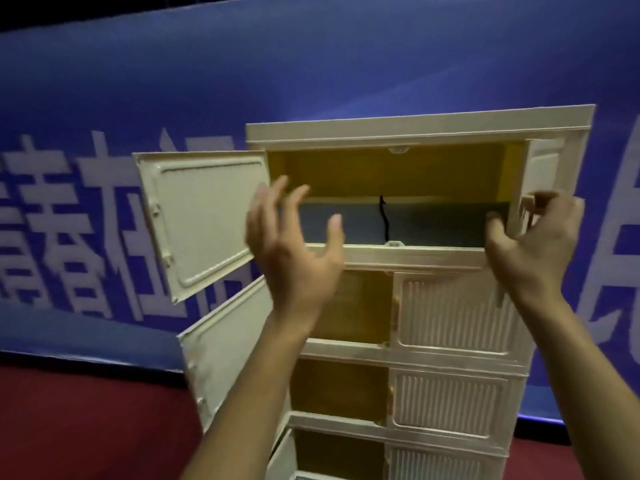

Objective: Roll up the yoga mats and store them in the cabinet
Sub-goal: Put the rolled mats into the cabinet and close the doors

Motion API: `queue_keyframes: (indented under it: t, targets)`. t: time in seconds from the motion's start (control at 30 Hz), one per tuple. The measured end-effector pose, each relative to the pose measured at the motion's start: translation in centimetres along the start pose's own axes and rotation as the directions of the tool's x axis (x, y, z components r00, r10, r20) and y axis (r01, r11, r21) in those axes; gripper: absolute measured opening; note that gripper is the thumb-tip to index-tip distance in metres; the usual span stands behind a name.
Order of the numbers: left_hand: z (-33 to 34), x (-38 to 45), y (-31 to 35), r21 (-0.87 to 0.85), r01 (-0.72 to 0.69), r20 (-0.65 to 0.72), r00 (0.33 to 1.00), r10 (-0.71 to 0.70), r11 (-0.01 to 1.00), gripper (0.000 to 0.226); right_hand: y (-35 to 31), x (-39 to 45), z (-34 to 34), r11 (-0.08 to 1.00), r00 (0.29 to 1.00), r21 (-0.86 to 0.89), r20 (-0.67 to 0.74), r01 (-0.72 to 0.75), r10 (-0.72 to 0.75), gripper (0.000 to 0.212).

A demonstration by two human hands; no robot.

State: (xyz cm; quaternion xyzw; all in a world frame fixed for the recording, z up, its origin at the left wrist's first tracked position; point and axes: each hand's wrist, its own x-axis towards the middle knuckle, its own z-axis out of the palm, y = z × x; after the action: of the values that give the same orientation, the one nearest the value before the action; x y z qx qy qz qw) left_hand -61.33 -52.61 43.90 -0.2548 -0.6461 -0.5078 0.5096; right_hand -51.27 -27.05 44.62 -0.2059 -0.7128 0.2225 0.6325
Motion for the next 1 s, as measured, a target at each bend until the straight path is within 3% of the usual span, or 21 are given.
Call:
queue_keyframes:
  t: [0.07,0.13,0.17,0.23,0.3,0.4,0.53,0.6,0.7,0.87,1.0]
  targets:
    - [-4.8,1.8,-3.8,0.182,-0.006,-0.234,0.971,0.049,0.983,0.051,-0.5,0.4,1.0,0.999,0.998,0.005,0.057,0.035,-0.035,0.047]
    - [-9.0,3.8,-7.2,0.246,0.101,-0.340,0.940,-0.012,0.964,0.060,-0.6,0.8,1.5,0.996,0.991,-0.024,0.101,0.086,-0.083,0.053]
    - [-10.5,4.8,-8.8,0.194,0.197,-0.332,0.935,-0.125,0.961,0.064,-0.5,0.9,1.6,0.994,0.988,-0.024,0.116,0.104,-0.100,0.056]
    - [-12.2,6.2,-10.9,-0.011,0.444,-0.149,0.885,-0.440,0.896,0.056,-0.1,1.3,1.5,0.990,0.984,0.027,0.116,0.136,-0.138,0.064]
    - [-12.2,6.1,-11.7,-0.138,0.513,0.057,0.858,-0.510,0.847,0.031,0.7,1.5,1.4,0.979,0.977,0.104,0.111,0.173,-0.184,0.074]
    - [-10.9,4.9,-10.7,-0.259,0.340,0.128,0.940,-0.316,0.904,0.035,2.5,1.5,1.4,0.939,0.947,0.184,0.088,0.291,-0.310,0.074]
    - [-7.4,3.1,-11.7,-0.509,0.363,0.287,0.926,-0.244,0.780,0.036,4.4,1.5,0.9,0.886,0.916,0.307,0.095,0.346,-0.390,0.068]
    - [-4.9,2.7,-12.5,-0.337,0.300,0.377,0.912,-0.164,0.892,0.050,5.2,1.7,0.6,0.873,0.881,0.325,0.186,0.362,-0.435,0.074]
    - [-0.3,3.2,-13.0,-0.090,-0.050,0.541,0.836,0.091,0.995,0.091,5.9,2.5,0.9,0.837,0.771,0.324,0.341,0.441,-0.538,0.092]
    - [7.8,5.4,-12.5,-0.106,-0.309,0.594,0.743,0.309,0.945,0.115,6.6,5.9,3.5,0.741,0.602,0.210,0.466,0.637,-0.649,0.100]
    - [13.4,6.5,-13.0,-0.009,-0.517,0.622,0.667,0.410,0.856,0.112,7.1,7.9,7.1,0.653,0.602,-0.138,0.560,0.745,-0.569,0.111]
